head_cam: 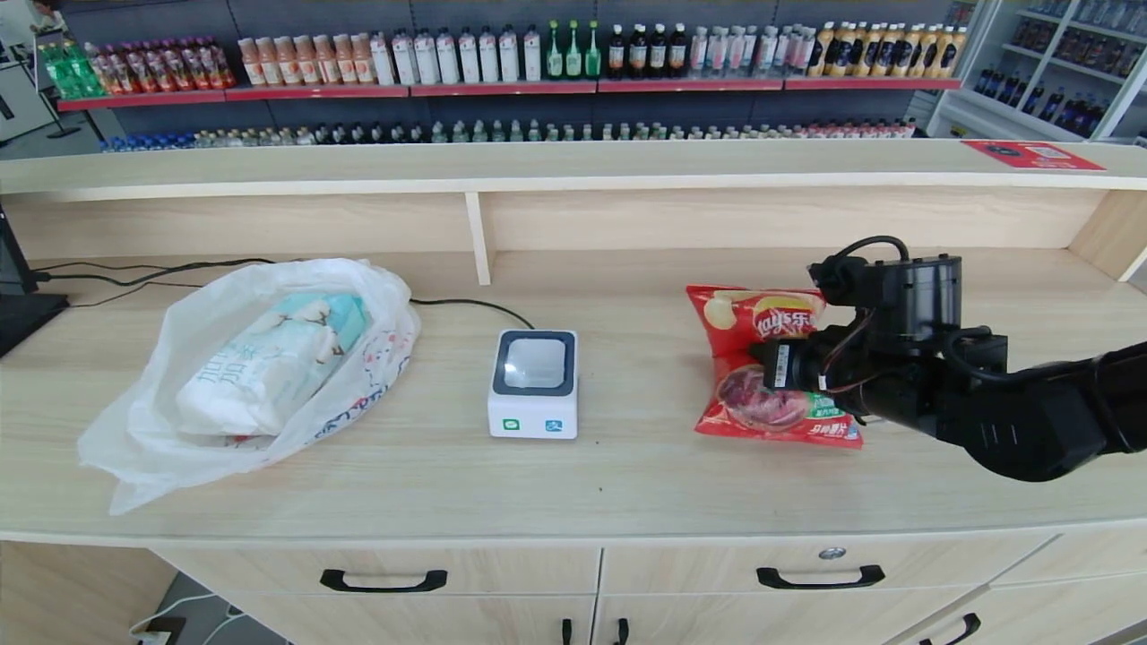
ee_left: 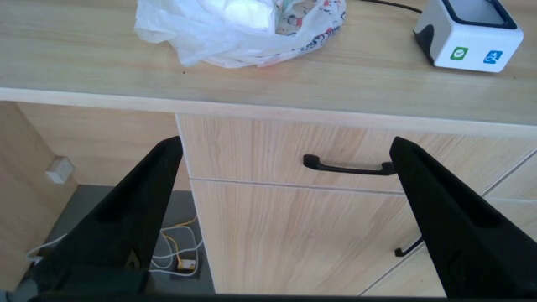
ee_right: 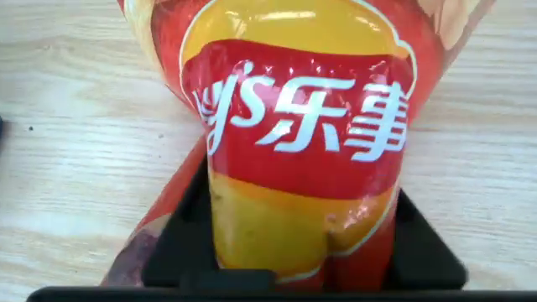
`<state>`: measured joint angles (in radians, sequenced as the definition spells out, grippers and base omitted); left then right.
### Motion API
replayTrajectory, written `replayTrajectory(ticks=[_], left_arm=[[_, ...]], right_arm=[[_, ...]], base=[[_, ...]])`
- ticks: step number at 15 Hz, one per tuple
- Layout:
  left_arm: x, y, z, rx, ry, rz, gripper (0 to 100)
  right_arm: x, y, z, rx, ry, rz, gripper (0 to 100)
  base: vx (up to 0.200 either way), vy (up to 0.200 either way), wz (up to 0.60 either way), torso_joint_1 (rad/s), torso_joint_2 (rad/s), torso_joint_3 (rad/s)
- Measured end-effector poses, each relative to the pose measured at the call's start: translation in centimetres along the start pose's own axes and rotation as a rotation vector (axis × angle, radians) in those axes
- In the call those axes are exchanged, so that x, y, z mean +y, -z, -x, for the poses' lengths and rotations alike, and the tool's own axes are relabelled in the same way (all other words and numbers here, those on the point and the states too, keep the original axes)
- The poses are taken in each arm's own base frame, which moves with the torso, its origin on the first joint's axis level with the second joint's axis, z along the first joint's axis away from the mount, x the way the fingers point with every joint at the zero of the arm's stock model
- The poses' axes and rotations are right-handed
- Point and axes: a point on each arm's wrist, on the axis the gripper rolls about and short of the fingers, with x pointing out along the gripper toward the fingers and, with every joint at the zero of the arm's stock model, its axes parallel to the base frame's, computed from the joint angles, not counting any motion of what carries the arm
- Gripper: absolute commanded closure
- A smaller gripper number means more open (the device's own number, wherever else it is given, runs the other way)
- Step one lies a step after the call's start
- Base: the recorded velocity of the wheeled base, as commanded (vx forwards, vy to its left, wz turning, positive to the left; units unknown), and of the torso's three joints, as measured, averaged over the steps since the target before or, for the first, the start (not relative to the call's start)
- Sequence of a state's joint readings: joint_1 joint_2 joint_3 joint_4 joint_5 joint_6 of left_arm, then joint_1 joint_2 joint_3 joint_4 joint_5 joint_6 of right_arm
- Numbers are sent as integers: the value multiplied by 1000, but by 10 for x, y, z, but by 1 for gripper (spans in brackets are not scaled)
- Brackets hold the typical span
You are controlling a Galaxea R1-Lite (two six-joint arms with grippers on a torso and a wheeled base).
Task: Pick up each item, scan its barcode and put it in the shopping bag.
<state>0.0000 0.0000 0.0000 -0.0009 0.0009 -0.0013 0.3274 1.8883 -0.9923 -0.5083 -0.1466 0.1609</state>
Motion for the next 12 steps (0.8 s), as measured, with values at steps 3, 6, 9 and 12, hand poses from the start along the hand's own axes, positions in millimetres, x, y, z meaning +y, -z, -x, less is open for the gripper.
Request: replayTrajectory(ticks=[3, 6, 9, 12], left_arm=[[0, 0, 0, 0, 0, 0, 0], [0, 0, 0, 0, 1, 0, 0], [0, 0, 0, 0, 0, 0, 0], [0, 0, 0, 0, 0, 0, 0]], right_arm=[[-1, 3, 1, -4, 1, -5, 100], [-1, 0, 3, -52, -8, -23, 100], [-2, -10, 11, -117, -14, -49, 100], [-3, -22, 29, -176, -32, -151, 100]], base=[[0, 0, 0, 0, 0, 0], [0, 0, 0, 0, 0, 0], [0, 0, 0, 0, 0, 0], [0, 0, 0, 0, 0, 0]])
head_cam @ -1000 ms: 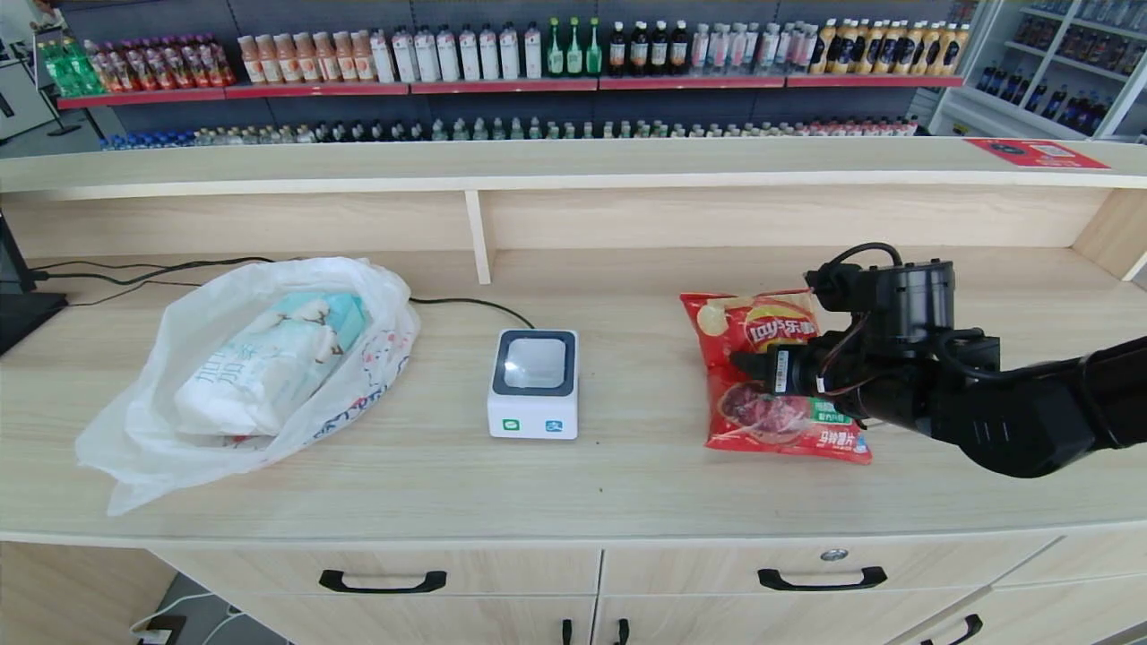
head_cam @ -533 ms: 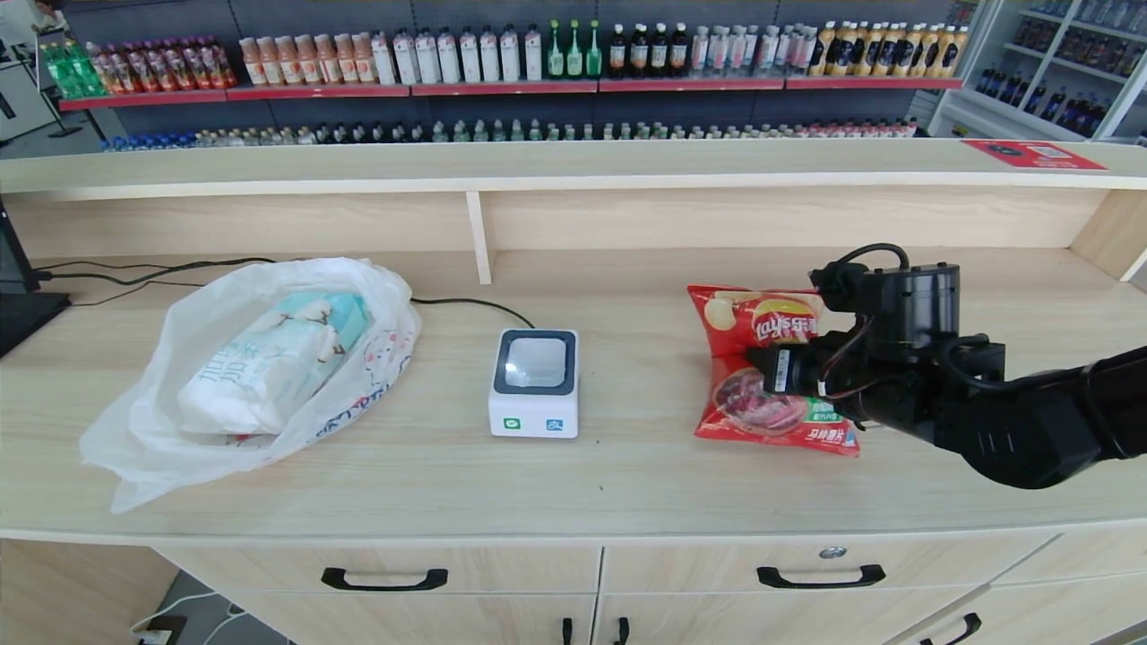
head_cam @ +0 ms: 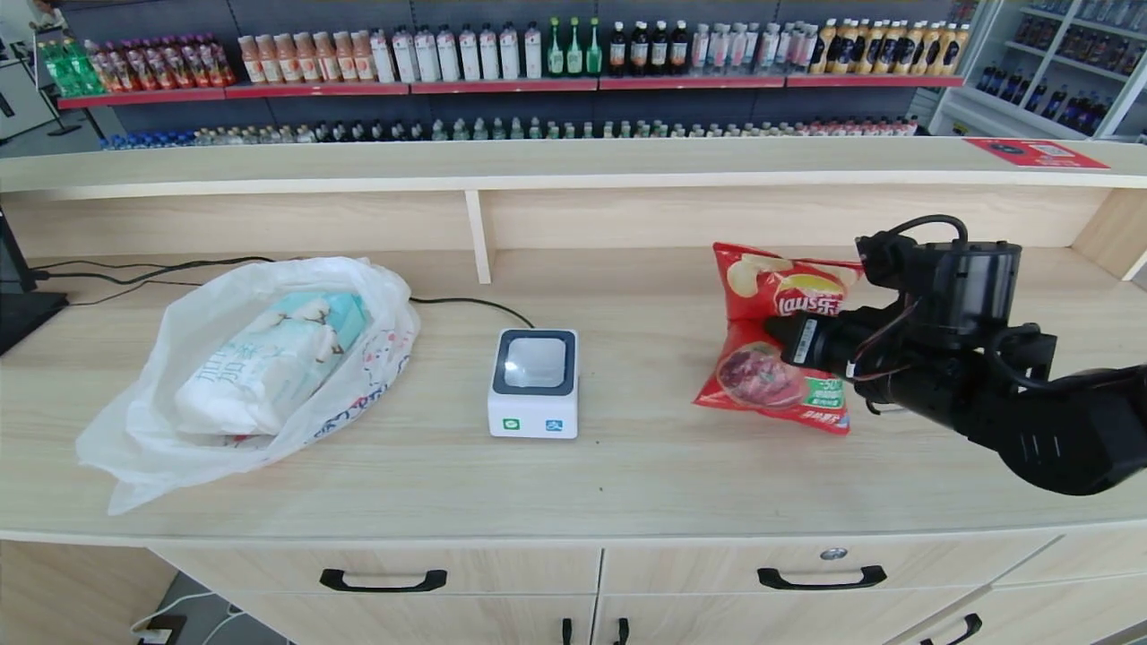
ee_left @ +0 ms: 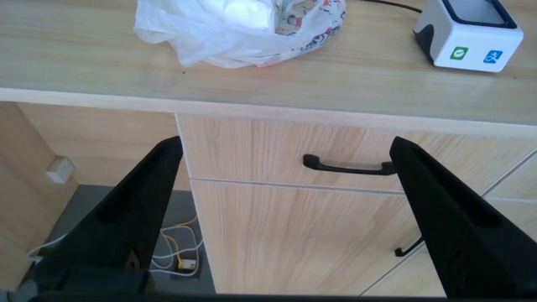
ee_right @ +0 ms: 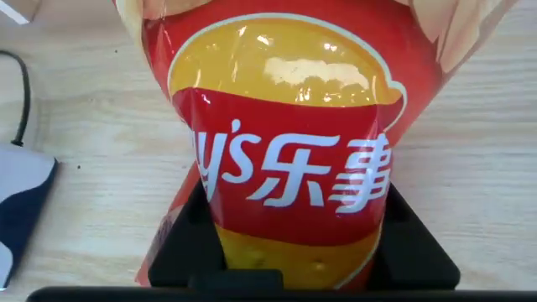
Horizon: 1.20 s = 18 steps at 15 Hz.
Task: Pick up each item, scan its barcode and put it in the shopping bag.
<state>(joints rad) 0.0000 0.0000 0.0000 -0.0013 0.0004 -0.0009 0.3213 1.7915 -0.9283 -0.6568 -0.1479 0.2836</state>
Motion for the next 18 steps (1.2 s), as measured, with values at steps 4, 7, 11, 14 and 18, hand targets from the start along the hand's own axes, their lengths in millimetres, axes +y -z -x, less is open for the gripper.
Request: replayTrajectory(ticks=[4, 7, 11, 14, 18], left_arm=[[0, 0, 0, 0, 0, 0, 0], [0, 0, 0, 0, 0, 0, 0], [0, 0, 0, 0, 0, 0, 0], [0, 0, 0, 0, 0, 0, 0], [0, 0, 0, 0, 0, 0, 0]], right_arm=[[8, -20, 30, -113, -59, -100, 100], [21, -26, 57, -149, -128, -116, 100], [48, -17, 109, -157, -302, -143, 100], [48, 2, 149, -120, -390, -128, 100], [33, 5, 186, -165, -451, -135, 100]], base=[[0, 0, 0, 0, 0, 0], [0, 0, 0, 0, 0, 0], [0, 0, 0, 0, 0, 0], [0, 0, 0, 0, 0, 0], [0, 0, 0, 0, 0, 0]])
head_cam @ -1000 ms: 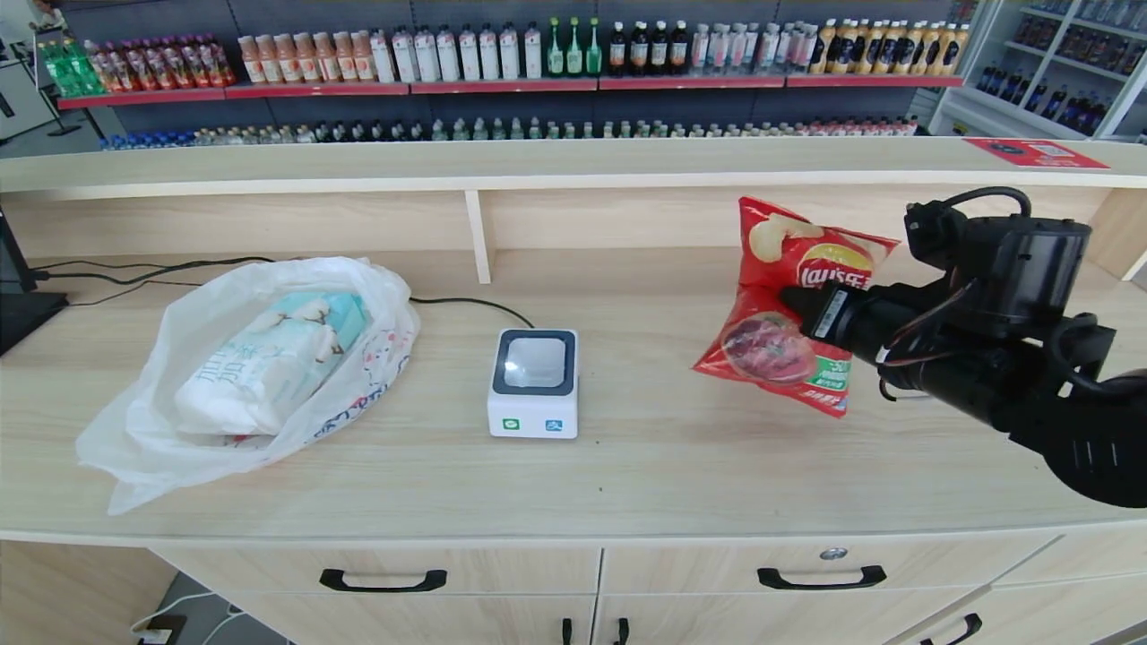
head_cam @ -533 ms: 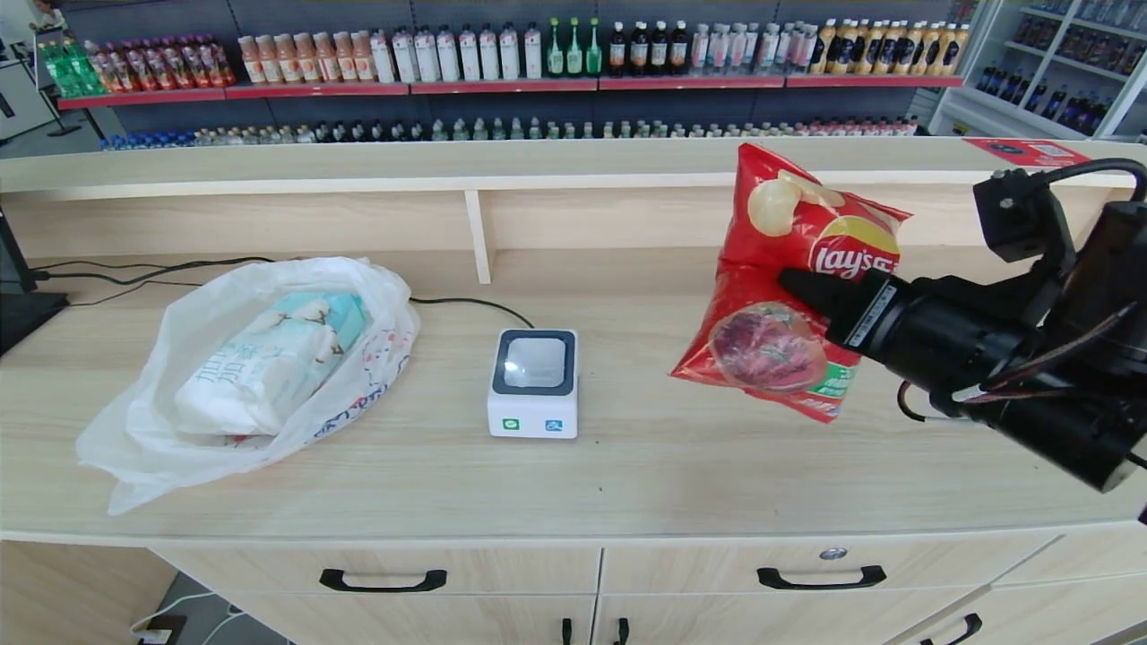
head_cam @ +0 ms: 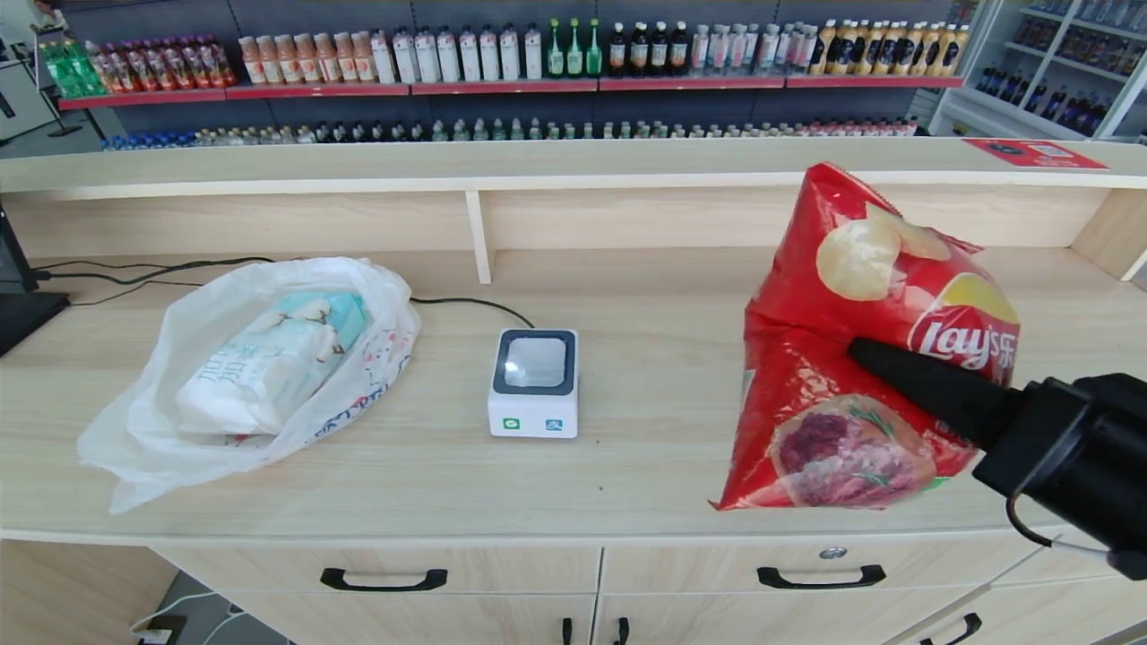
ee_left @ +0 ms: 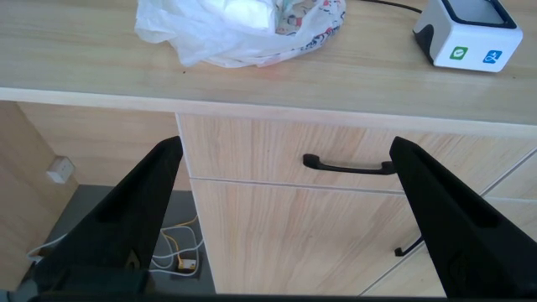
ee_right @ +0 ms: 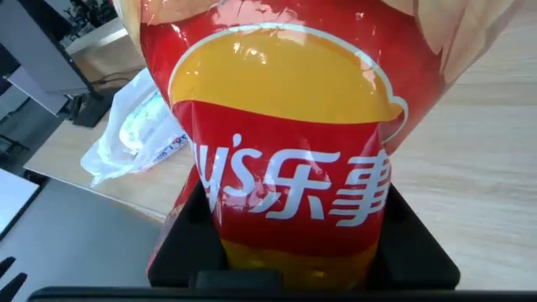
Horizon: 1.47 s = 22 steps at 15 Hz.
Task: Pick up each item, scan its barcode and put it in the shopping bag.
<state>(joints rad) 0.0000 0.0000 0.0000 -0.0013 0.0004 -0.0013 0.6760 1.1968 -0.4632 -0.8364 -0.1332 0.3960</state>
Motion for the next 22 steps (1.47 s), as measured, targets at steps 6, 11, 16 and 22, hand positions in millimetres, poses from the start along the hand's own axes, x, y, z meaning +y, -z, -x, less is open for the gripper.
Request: replayTrajectory(ticks=[6, 11, 16, 22], left_arm=[[0, 0, 0, 0, 0, 0, 0], [0, 0, 0, 0, 0, 0, 0], [0, 0, 0, 0, 0, 0, 0], [0, 0, 0, 0, 0, 0, 0]], right_arm=[[12, -17, 25, -4, -325, -197, 100], [21, -28, 33, -1, -469, -539, 100], [29, -11, 42, 83, -581, -702, 100], [33, -4, 34, 110, -633, -829, 100]], base=[[0, 0, 0, 0, 0, 0], [0, 0, 0, 0, 0, 0], [0, 0, 0, 0, 0, 0], [0, 0, 0, 0, 0, 0]])
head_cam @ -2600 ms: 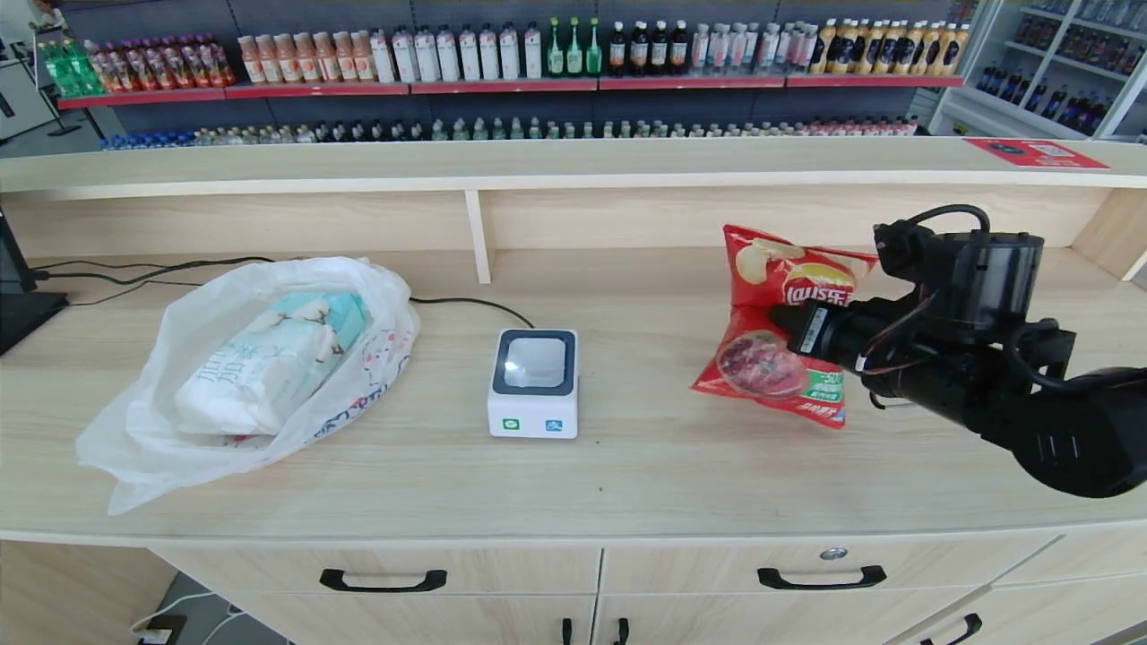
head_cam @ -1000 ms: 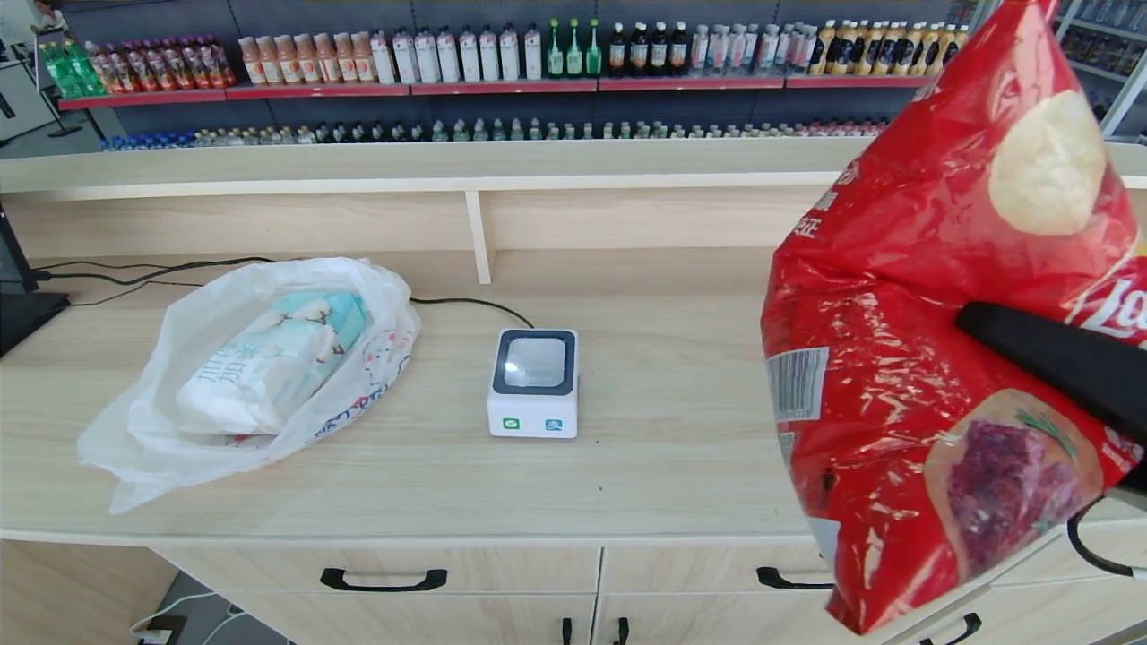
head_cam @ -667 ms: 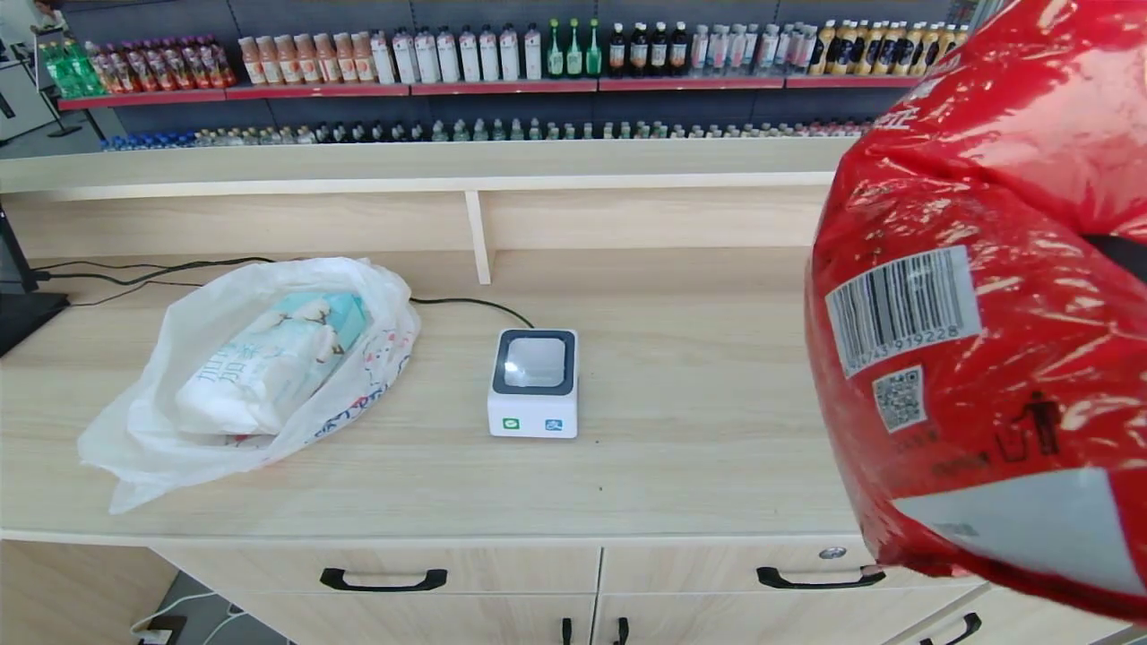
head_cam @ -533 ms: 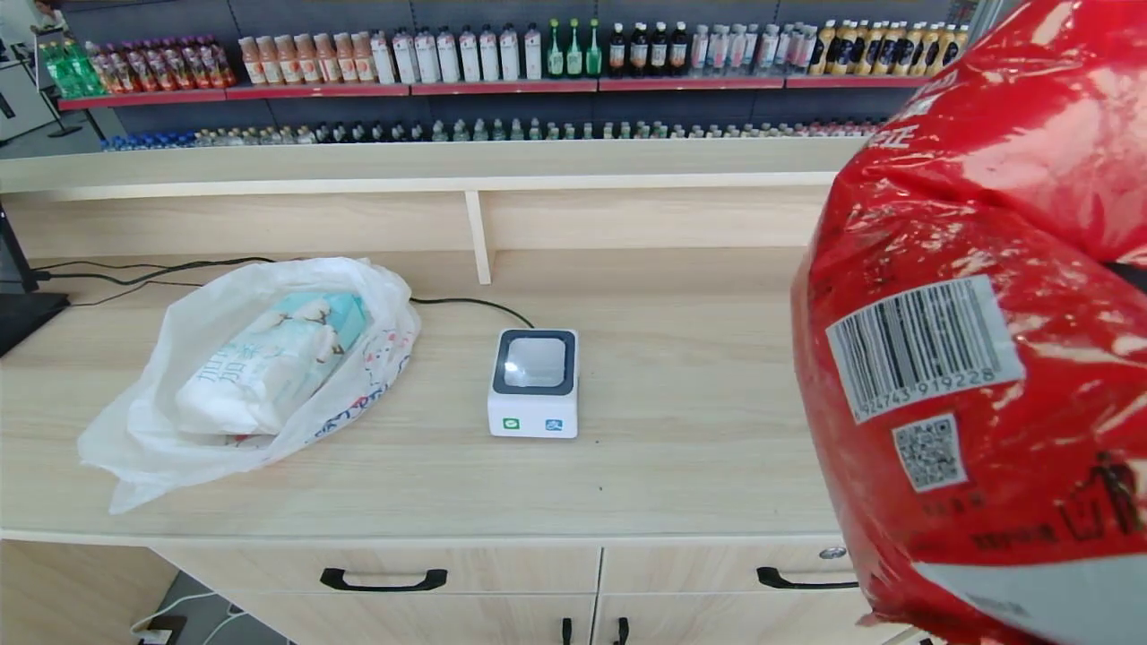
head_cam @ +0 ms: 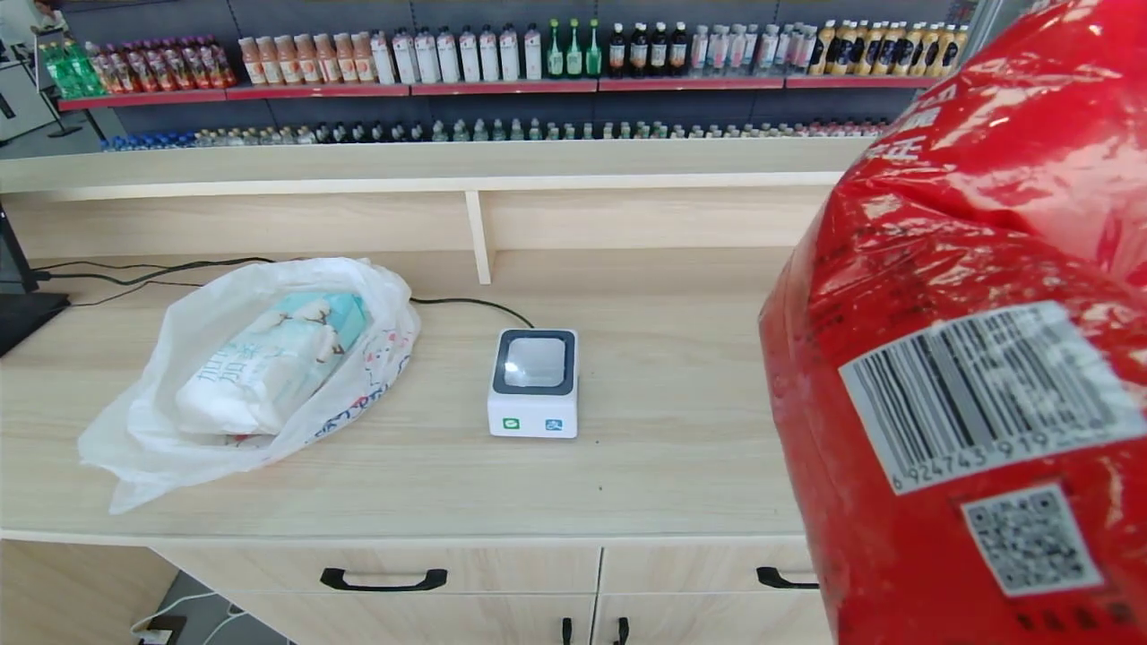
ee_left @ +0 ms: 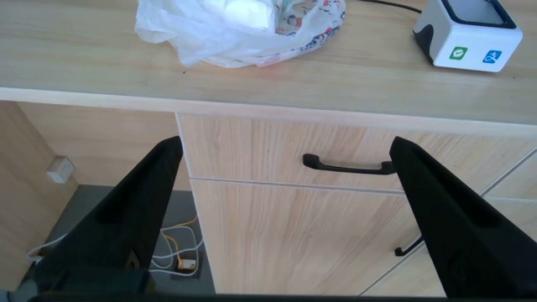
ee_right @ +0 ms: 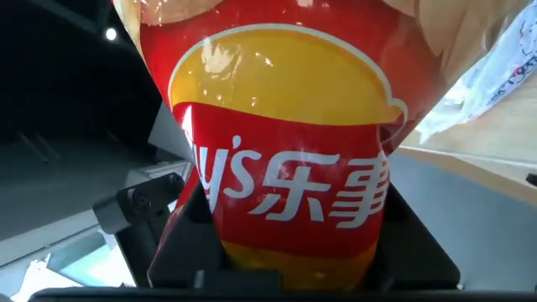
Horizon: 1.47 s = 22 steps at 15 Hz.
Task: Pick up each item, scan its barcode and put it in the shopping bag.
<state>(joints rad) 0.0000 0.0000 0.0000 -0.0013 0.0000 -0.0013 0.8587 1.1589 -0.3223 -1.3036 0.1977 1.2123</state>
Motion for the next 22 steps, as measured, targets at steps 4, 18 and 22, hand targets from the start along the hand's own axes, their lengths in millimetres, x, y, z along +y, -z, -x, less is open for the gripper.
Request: replayTrajectory(ticks=[4, 18, 22], left_arm=[[0, 0, 0, 0, 0, 0, 0], [0, 0, 0, 0, 0, 0, 0], [0, 0, 0, 0, -1, 0, 0]], right_arm=[[-14, 4, -12, -1, -25, -16, 100], [-19, 13, -8, 24, -60, -222, 100], [-16, 17, -9, 48, -76, -236, 100]], base=[[0, 0, 0, 0, 0, 0], [0, 0, 0, 0, 0, 0], [0, 0, 0, 0, 0, 0]])
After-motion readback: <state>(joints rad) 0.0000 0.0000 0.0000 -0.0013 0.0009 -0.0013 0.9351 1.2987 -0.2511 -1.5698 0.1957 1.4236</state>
